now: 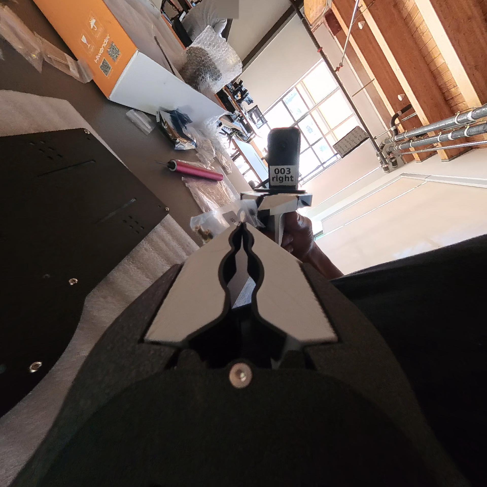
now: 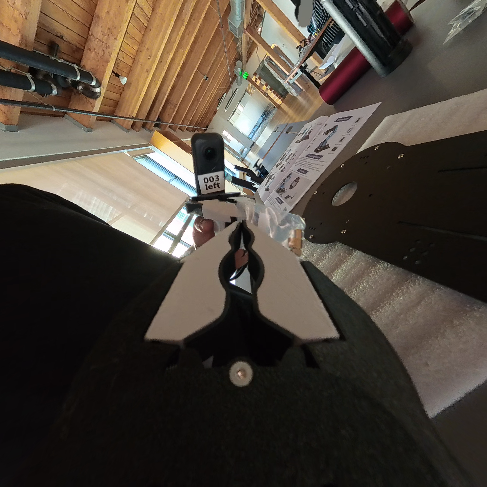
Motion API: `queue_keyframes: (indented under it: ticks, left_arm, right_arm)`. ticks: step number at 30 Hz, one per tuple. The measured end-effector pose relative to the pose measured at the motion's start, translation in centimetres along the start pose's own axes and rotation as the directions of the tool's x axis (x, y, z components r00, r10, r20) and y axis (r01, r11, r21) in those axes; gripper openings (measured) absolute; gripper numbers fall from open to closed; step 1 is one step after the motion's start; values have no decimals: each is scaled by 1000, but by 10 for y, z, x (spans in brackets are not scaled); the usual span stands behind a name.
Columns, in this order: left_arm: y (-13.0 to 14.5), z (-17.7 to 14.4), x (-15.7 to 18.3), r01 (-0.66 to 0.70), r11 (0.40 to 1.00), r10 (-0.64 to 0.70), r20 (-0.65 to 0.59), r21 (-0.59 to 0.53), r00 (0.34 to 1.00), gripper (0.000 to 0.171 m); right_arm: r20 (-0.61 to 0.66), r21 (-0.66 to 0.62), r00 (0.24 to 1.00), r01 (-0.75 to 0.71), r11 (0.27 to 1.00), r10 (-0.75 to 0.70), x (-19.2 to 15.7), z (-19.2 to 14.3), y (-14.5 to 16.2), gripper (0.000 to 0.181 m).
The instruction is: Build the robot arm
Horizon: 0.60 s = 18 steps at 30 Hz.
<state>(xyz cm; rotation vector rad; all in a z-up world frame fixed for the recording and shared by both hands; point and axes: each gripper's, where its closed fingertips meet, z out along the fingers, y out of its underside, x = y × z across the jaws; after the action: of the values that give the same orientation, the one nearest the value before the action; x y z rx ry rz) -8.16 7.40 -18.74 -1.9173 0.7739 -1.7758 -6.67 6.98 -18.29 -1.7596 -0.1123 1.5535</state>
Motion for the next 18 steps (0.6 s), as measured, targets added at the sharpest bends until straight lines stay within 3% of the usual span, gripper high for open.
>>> queue_keyframes:
  ticks: [6, 9, 13, 15, 18]
  left_arm:
    - [4, 4, 12, -35, 999, 35, -38, -10, 999, 0]
    - [4, 6, 16, -51, 999, 51, -41, -5, 998, 12]
    - [4, 7, 15, -39, 999, 39, -31, -5, 999, 13]
    - [4, 4, 10, -33, 999, 33, -5, -15, 999, 12]
    - [7, -9, -3, -82, 996, 86, 89, -44, 992, 12]
  right_arm:
    - [23, -9, 1000, -6, 1000, 7, -5, 7, 3, 0]
    - [32, -10, 999, -4, 1000, 4, -9, 10, 4, 0]
    - [27, -11, 1000, -2, 1000, 2, -8, 12, 5, 0]
    - [-31, -19, 999, 21, 1000, -22, 1, 9, 5, 0]
    - [-261, -127, 944, 173, 977, -201, 33, 0, 9, 0]
